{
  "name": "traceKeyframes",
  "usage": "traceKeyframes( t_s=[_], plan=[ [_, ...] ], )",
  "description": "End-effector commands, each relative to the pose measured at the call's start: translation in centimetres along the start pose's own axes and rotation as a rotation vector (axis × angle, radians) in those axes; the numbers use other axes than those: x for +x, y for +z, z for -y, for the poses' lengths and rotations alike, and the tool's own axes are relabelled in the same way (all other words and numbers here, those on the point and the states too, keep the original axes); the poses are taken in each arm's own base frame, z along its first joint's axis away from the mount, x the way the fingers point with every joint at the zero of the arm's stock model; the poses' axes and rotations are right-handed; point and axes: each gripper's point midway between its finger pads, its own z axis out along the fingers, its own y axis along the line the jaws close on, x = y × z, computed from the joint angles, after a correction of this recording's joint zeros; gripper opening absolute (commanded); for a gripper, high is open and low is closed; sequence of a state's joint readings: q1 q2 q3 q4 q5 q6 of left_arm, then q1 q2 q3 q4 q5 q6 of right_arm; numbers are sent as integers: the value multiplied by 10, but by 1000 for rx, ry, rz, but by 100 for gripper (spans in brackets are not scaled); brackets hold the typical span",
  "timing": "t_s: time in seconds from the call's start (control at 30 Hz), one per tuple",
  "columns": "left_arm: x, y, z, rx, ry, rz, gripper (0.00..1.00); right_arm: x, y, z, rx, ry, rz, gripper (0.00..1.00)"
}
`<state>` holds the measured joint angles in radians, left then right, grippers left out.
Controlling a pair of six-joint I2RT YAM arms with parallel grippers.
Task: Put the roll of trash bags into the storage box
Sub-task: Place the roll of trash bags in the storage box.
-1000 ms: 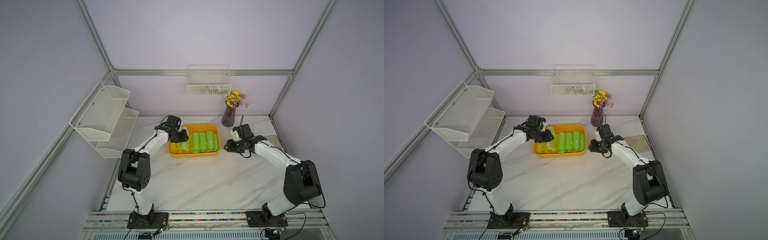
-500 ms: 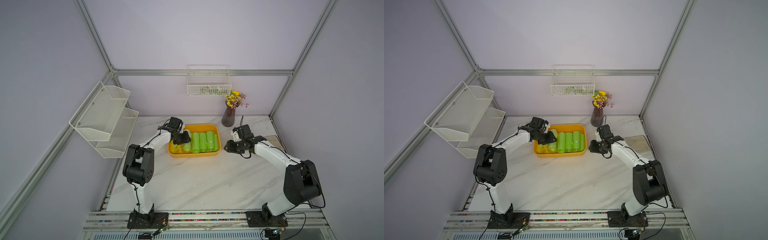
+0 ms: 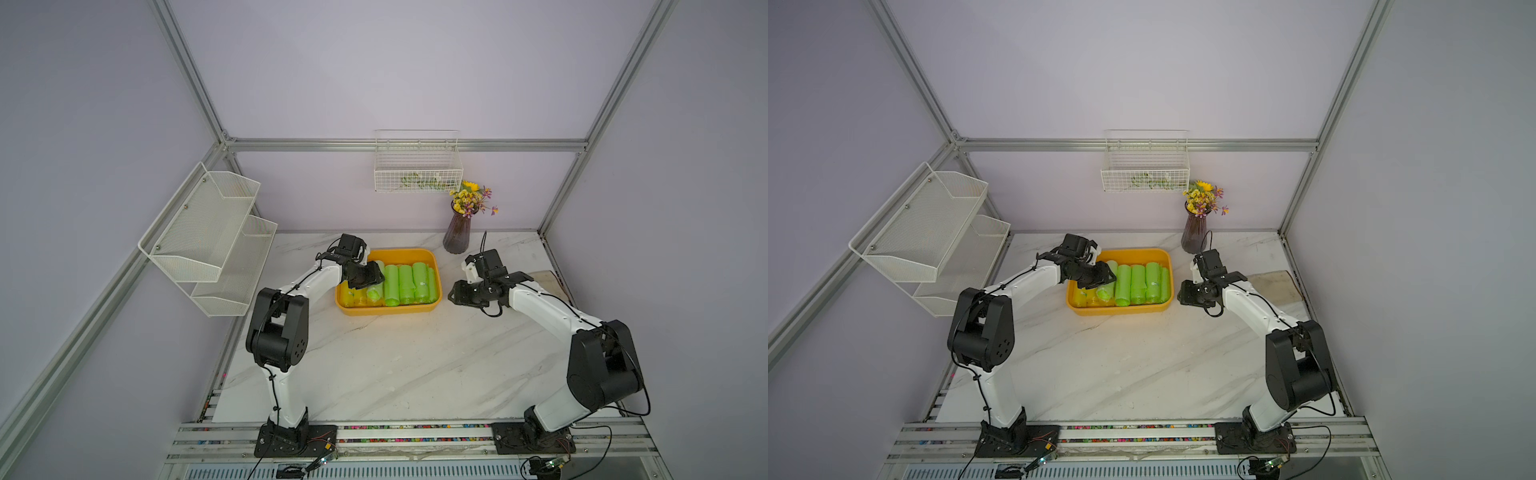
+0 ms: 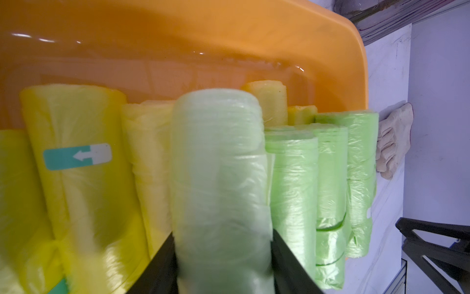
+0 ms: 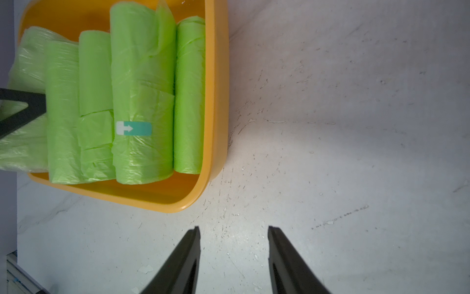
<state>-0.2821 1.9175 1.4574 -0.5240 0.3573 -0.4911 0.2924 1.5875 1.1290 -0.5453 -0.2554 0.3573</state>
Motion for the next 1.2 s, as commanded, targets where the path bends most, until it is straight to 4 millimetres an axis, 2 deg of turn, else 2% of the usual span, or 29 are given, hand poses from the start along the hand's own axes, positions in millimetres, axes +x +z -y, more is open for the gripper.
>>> traceKeyframes(
  t_s=[0.0, 0.47, 0.9, 1.17],
  plan=[
    [-8, -2, 12, 52, 12, 35, 50, -5, -6, 1, 1, 5, 33, 48],
    [7, 5, 10, 53, -3, 12, 57, -4, -9, 3, 8, 6, 40, 48],
    [-12, -22, 21, 46, 36, 106, 67, -4, -9, 7, 18, 7, 41, 48],
    [-19, -32, 23, 41, 65, 136, 61, -6, -9, 8, 19, 5, 42, 48]
  ],
)
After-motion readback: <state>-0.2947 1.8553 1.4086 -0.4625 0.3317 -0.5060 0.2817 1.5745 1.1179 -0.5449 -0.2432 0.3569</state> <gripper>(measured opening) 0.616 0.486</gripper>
